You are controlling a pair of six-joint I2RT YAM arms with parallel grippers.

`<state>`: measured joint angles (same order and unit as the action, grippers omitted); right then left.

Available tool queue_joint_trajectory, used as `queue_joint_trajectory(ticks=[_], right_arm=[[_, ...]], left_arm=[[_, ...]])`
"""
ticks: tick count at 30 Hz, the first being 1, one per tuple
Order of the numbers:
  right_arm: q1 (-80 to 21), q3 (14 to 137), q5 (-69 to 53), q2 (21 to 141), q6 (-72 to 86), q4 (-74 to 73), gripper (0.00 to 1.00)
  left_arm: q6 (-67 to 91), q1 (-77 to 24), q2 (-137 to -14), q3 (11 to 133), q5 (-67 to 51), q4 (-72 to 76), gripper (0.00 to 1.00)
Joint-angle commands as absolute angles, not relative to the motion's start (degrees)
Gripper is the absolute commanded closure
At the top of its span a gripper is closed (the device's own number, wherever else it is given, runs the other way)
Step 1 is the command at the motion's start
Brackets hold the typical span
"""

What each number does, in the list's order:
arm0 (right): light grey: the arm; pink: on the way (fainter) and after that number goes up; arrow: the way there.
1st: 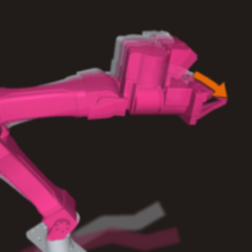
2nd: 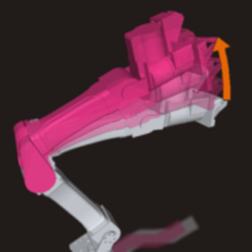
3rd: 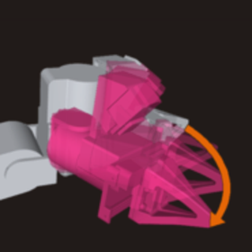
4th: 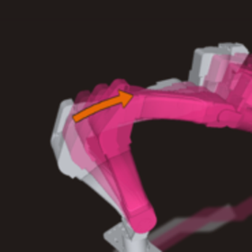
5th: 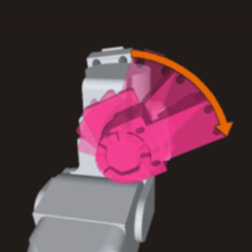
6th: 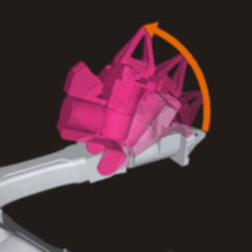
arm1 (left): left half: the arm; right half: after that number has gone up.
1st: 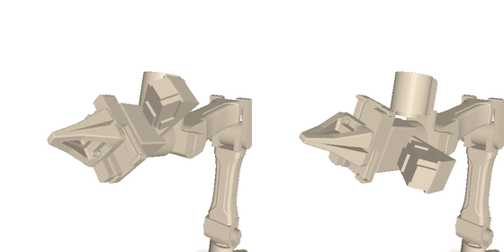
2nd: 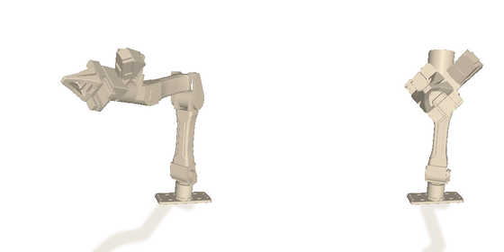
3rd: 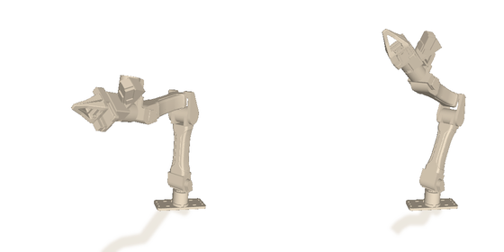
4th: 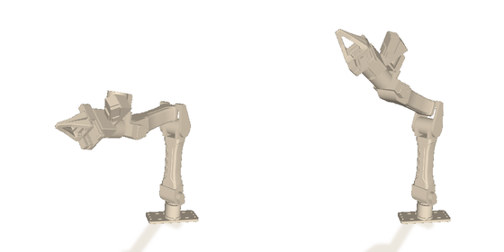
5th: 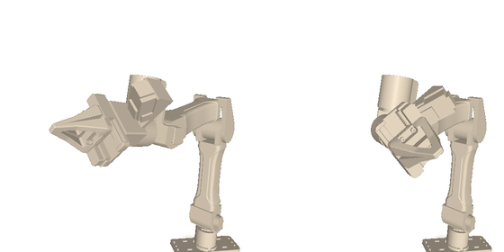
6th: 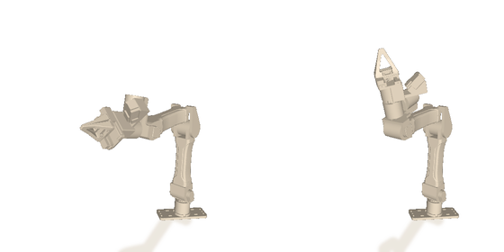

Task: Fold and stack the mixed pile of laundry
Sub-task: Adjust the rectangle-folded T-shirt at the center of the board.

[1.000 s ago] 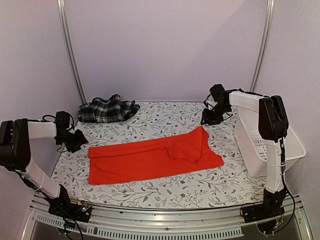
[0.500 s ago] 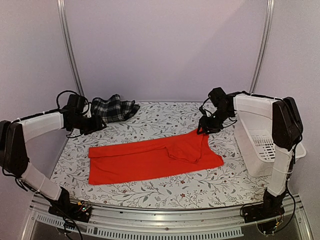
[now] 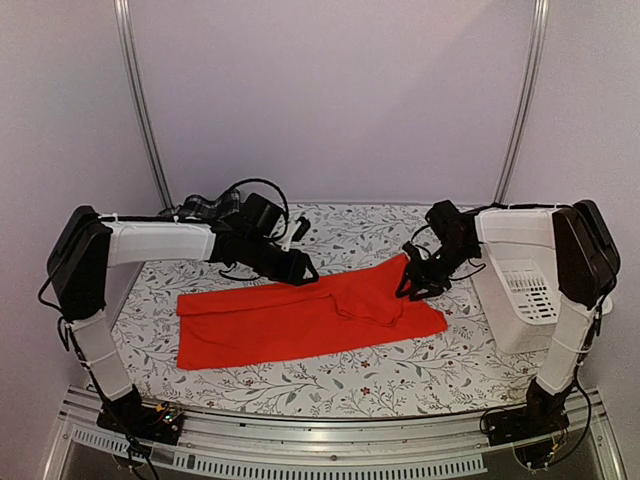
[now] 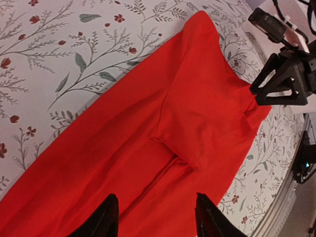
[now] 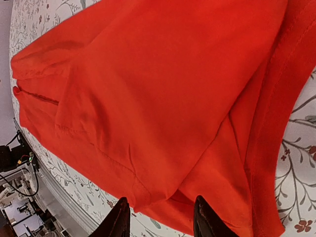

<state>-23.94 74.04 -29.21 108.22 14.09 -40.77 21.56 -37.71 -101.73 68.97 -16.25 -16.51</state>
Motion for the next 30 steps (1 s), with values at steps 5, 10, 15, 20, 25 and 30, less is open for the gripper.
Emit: queue_joint_trajectory(ticks=[5,10,15,20,25,30], right_arm=[[-24.4,66.5,-38.8,101.3,20.1,-36.5,0.58],[-24.8,64.6,-40.4,102.7,21.7,-34.5,0.56],[-25.3,63.6,-40.5,104.5,22.6,-32.3,0.56],[-25.7,63.5,-41.7,106.7,24.3,-29.7,0.57],[-25.9,63.5,-41.2,108.9,24.5,-29.1,0.61],[-26.0,63.4,-41.3,109.3,24.5,-29.4,0.79]], left_arm=[[23.9,-45.0,-114.1,80.5,-20.1,-14.2,0.49],[27.4,-46.4,-118.1,82.2,-19.4,-14.9,0.46],[29.9,-46.7,-118.7,80.5,-19.2,-14.5,0.45],[30.9,-46.7,-119.1,80.1,-18.4,-14.7,0.45],[31.4,-46.7,-119.7,80.4,-18.0,-15.7,0.44],[31.7,-46.6,-120.3,80.1,-17.7,-16.4,0.44]])
